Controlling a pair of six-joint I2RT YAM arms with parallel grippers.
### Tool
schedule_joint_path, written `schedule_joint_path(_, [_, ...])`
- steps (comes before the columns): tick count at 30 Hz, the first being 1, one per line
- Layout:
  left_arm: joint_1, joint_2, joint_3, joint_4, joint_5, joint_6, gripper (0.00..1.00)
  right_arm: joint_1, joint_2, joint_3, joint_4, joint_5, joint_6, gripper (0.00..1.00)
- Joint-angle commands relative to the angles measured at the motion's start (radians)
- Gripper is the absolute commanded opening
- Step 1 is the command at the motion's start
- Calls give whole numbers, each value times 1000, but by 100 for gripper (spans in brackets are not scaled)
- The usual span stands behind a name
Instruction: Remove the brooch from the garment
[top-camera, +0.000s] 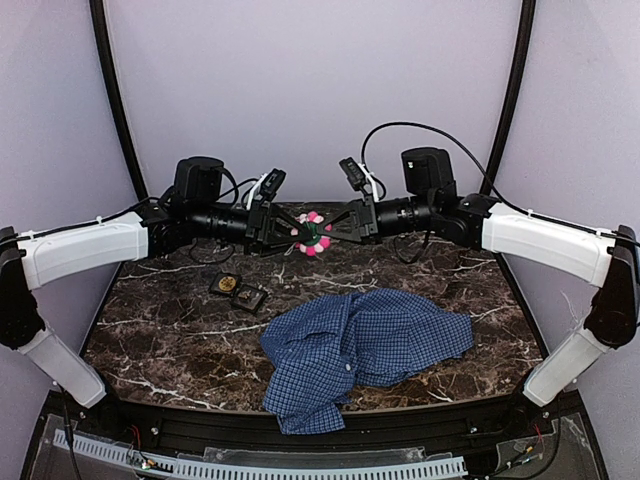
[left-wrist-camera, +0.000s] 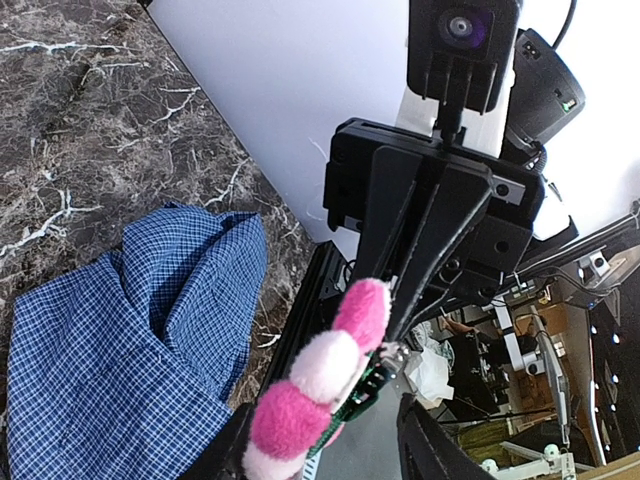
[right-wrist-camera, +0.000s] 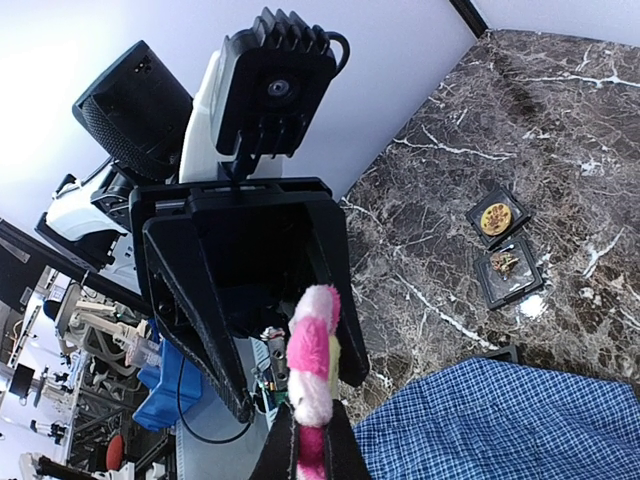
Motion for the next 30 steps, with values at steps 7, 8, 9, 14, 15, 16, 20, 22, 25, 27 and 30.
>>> schedule_joint_path(7, [2,-19,-5,2,-19,-9,28,17,0,33,-31,19,-33,0])
schedule_joint_path(8, [2,-16,-5,2,-19,-10,27,17,2,33,-31,18,-33,0])
schedule_joint_path(9, [2,-16,-5,2,-18,-10,25,19,3,33,-31,16,-35,0])
schedule_joint_path(14, [2,-13,-5,4,-15,-12,17,22,5,34,-47,14,-45,0])
schedule_joint_path(15, [2,-13,-5,5,-13,-12,15,23,5,32,-47,12,-45,0])
schedule_joint_path(16, [2,-13,-6,4,-13,-12,14,22,3,31,-46,10,-45,0])
schedule_joint_path(20, [2,-11,-7,19,0,-21,10,23,6,29,-42,-11,-44,0])
schedule_joint_path(22, [2,-10,-11,45,14,-31,13,23,5,25,-40,-11,-45,0])
schedule_joint_path(25, [2,-19,-19,80,29,-36,20,23,0,23,-46,9,-44,0])
schedule_joint_path(27, [2,-26,-28,96,39,-37,27,23,1,29,-49,16,-44,0])
schedule_joint_path(30, [2,-28,-27,109,35,-41,36,24,6,32,-44,9,-44,0])
